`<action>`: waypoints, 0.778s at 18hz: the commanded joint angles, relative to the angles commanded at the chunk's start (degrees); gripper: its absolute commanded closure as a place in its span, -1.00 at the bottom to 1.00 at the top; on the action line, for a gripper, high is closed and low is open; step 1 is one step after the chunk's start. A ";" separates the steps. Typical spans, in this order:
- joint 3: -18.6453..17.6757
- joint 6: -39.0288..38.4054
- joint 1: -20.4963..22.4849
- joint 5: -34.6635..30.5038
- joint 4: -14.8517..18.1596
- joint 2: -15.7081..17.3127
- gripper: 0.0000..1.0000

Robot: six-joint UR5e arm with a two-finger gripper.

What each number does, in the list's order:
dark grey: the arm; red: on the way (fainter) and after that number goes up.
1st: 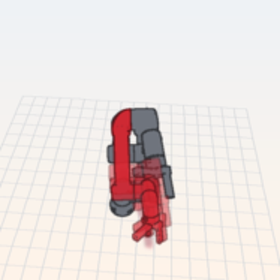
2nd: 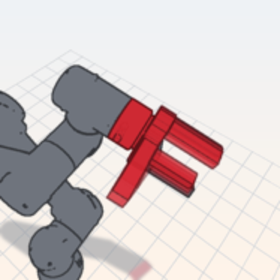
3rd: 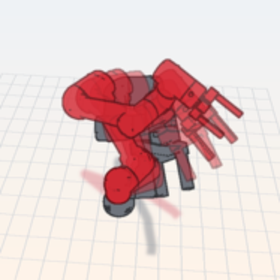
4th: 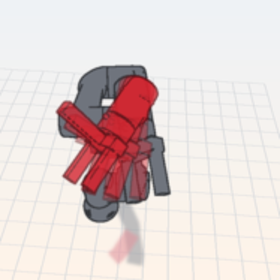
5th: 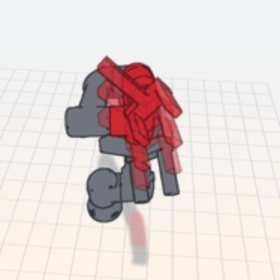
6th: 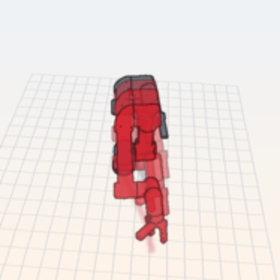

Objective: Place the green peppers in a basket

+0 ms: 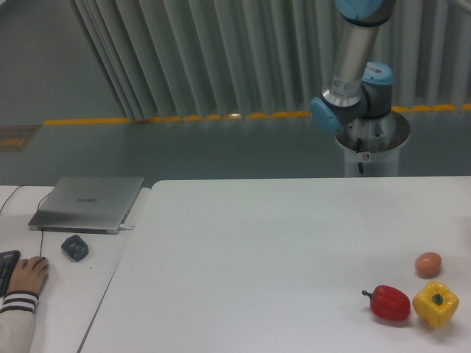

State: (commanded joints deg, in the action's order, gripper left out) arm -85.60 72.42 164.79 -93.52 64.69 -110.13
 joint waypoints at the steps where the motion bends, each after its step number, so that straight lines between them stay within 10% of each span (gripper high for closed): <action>1: -0.17 0.09 0.00 0.17 -0.09 0.17 -1.00; 14: -3.07 0.09 -5.88 -4.83 -1.15 1.93 -1.00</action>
State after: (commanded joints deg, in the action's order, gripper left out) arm -88.68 72.51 158.92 -98.35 63.54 -108.20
